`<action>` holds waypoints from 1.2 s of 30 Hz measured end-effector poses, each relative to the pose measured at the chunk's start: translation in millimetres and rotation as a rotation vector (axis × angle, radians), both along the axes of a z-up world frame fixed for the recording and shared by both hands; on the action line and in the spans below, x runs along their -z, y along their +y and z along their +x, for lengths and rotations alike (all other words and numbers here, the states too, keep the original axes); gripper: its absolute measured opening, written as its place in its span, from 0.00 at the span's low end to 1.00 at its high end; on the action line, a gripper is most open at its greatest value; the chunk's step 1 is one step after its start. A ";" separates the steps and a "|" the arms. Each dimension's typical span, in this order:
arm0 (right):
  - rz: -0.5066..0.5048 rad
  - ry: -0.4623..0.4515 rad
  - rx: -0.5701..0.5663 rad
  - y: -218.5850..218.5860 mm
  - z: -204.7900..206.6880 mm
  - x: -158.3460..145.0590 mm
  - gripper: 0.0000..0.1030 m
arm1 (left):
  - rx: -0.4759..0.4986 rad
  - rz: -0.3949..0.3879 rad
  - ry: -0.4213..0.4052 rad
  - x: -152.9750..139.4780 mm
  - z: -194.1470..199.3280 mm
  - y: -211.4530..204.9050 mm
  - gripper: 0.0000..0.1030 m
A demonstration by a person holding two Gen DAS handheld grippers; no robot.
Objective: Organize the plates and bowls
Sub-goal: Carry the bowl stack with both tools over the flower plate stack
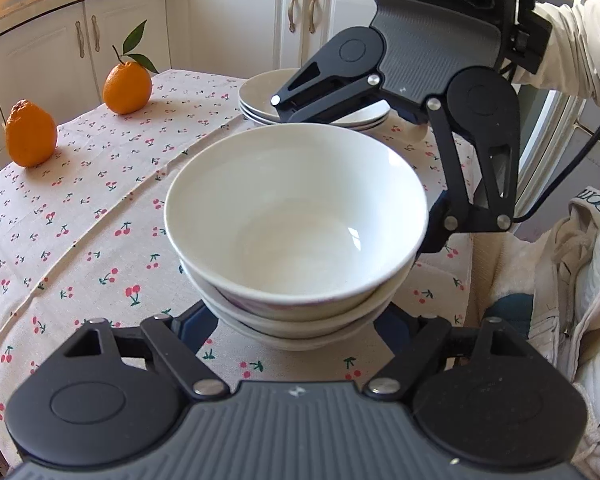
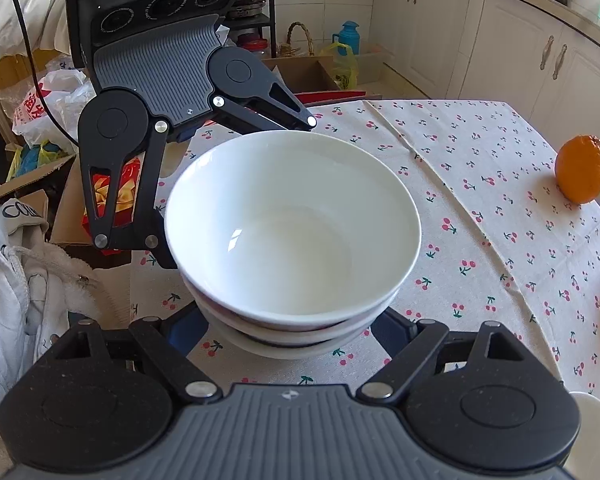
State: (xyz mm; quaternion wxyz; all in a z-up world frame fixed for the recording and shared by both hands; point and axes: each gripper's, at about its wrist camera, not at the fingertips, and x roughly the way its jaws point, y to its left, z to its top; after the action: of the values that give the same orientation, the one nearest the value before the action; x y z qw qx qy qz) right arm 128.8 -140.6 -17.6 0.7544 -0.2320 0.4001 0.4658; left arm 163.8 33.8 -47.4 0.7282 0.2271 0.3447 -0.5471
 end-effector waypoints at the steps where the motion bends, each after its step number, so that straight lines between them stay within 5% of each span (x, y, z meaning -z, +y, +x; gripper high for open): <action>1: -0.001 -0.002 -0.002 -0.4 -0.8 -0.7 0.88 | -0.003 -0.001 -0.003 -0.6 -1.7 -0.6 0.81; 17: 0.028 -0.051 0.003 -33.6 -19.4 -20.3 0.88 | -0.012 0.011 -0.064 -25.9 -24.1 -31.5 0.81; 36: 0.016 -0.106 0.103 -128.7 -20.7 -47.0 0.89 | 0.080 -0.020 -0.110 -44.9 -7.7 -130.3 0.81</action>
State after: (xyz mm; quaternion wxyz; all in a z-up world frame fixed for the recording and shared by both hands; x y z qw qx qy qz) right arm 108.1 -269.3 29.4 0.7994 -0.2293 0.3673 0.4165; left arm 156.1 -96.5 -2.5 0.7257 0.2632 0.2895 -0.5659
